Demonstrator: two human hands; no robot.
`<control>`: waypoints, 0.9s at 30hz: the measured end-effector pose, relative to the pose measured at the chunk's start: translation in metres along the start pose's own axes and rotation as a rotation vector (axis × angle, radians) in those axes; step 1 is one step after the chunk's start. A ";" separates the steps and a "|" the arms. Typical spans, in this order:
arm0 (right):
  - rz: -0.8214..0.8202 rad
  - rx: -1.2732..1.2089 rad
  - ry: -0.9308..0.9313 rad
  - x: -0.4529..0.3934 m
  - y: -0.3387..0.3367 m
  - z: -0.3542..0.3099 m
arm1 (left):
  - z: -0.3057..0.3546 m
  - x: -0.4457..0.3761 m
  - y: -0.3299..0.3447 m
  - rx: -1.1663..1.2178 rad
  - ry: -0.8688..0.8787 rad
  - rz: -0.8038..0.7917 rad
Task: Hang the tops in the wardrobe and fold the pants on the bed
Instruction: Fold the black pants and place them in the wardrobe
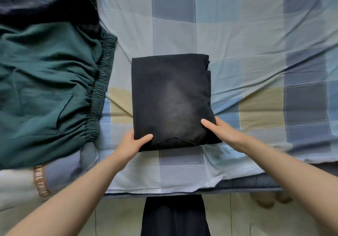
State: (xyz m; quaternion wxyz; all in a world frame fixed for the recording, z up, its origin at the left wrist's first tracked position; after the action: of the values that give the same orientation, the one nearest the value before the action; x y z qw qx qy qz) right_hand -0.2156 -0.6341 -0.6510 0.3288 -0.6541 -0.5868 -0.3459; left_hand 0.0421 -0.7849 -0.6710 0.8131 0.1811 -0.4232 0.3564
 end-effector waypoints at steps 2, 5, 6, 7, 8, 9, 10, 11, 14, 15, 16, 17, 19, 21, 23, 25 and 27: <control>0.090 -0.020 -0.019 0.002 -0.003 0.005 | -0.005 0.008 0.003 0.079 0.025 0.020; 0.138 -0.155 -0.093 0.014 -0.008 0.010 | -0.007 0.019 0.001 0.165 0.041 -0.023; 0.157 -0.183 -0.101 0.019 -0.009 0.014 | -0.007 0.024 0.004 0.155 0.041 -0.030; 0.189 -0.194 -0.085 0.024 -0.008 0.021 | -0.010 0.028 0.007 0.126 0.042 -0.022; 0.222 -0.188 -0.054 0.028 -0.008 0.030 | -0.015 0.030 0.009 0.078 0.032 -0.006; 0.247 -0.181 -0.006 0.032 -0.006 0.039 | -0.019 0.033 0.011 0.022 0.018 0.014; 0.265 -0.171 0.051 0.034 -0.004 0.049 | -0.024 0.033 0.012 -0.036 -0.005 0.036; 0.281 -0.157 0.108 0.036 -0.002 0.055 | -0.029 0.034 0.014 -0.079 -0.026 0.059; 0.435 -0.014 0.210 0.031 -0.008 0.055 | -0.026 0.031 0.012 -0.060 -0.013 0.170; 0.514 0.049 0.207 0.029 -0.012 0.047 | -0.021 0.029 0.012 -0.003 0.003 0.210; 0.575 0.095 0.175 0.026 -0.014 0.036 | -0.015 0.026 0.012 0.058 0.026 0.238; 0.603 0.101 0.128 0.021 -0.014 0.027 | -0.009 0.023 0.014 0.116 0.052 0.265; 0.596 0.097 0.101 0.010 -0.010 0.014 | 0.002 0.014 0.016 0.201 0.070 0.308; 0.608 0.181 0.147 -0.001 -0.004 0.013 | 0.006 0.004 0.020 0.243 0.052 0.336; 0.664 0.293 0.193 -0.006 -0.002 0.014 | 0.009 -0.005 0.023 0.257 0.029 0.374; 0.702 0.330 0.210 -0.009 0.001 0.015 | 0.010 -0.008 0.025 0.262 0.029 0.435; 0.711 0.333 0.212 -0.007 0.003 0.016 | 0.012 -0.003 0.025 0.217 0.058 0.515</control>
State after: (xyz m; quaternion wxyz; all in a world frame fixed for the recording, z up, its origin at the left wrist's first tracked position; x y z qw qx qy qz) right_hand -0.2124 -0.6248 -0.6655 0.5881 -0.7147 -0.3349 -0.1765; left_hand 0.0159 -0.7767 -0.6670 0.6835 0.1434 -0.3909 0.5995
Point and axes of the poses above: each hand's wrist, its own x-axis away from the middle knuckle, its own y-axis out of the palm, z = x × y, the point moved 6 cm from there along -x, towards the middle knuckle, and after that the axes turned 9 degrees about x, right-handed, at the moved point
